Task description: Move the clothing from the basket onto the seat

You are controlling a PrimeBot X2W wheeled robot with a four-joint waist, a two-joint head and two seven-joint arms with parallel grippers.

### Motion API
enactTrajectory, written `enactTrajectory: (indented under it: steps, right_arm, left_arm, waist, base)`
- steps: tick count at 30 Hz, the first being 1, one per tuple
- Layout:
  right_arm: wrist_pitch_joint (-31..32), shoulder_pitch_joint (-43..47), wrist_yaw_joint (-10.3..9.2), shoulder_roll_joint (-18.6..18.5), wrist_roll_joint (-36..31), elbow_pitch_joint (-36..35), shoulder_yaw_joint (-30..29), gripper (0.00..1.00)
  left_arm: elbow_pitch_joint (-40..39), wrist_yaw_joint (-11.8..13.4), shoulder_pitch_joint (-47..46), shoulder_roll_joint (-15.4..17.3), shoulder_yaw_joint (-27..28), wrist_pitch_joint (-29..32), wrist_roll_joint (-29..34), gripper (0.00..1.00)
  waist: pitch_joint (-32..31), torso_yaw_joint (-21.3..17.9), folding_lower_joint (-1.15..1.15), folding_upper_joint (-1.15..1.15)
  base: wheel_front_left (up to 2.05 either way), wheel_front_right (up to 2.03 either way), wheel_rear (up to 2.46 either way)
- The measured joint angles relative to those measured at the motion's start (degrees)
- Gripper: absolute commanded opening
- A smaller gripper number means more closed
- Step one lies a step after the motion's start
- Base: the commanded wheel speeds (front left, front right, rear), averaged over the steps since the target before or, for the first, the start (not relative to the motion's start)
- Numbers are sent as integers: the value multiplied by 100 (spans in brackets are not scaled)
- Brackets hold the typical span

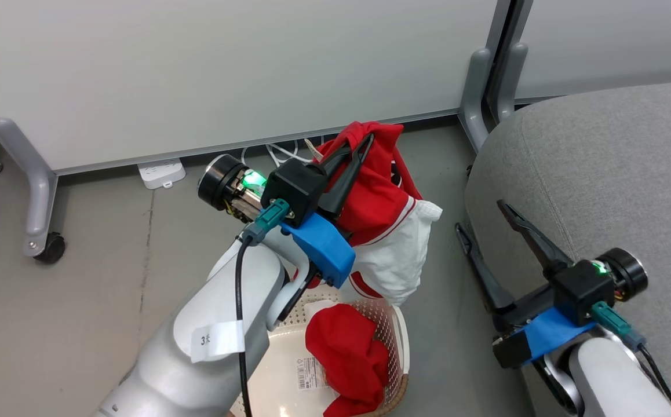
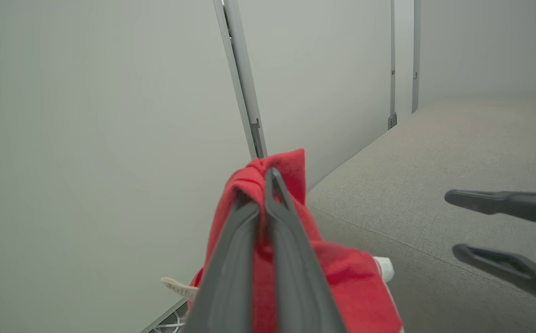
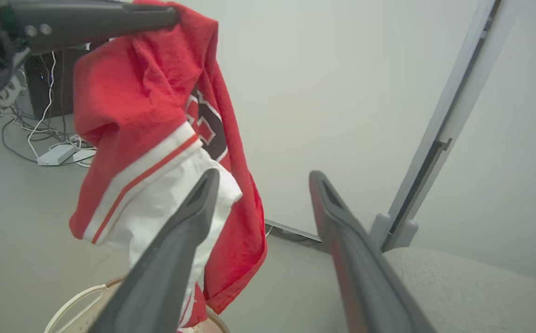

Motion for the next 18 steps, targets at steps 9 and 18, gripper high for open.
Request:
enactTrajectory:
  steps: [9,18]
  right_arm:
    - [0,-883,1,-684,266,-21,1518,100]
    - [-1,-1796,1,-827,439,630,2366,100]
  left_arm:
    - [-60,12,5,40,-41,21,-13,0]
    - [-109,24,-75,-53,-201,24,-12,0]
  waist:
    - [111,51,0,0]
    - [281,186,0,0]
  base:
    - [0,0,0]
    - [0,0,0]
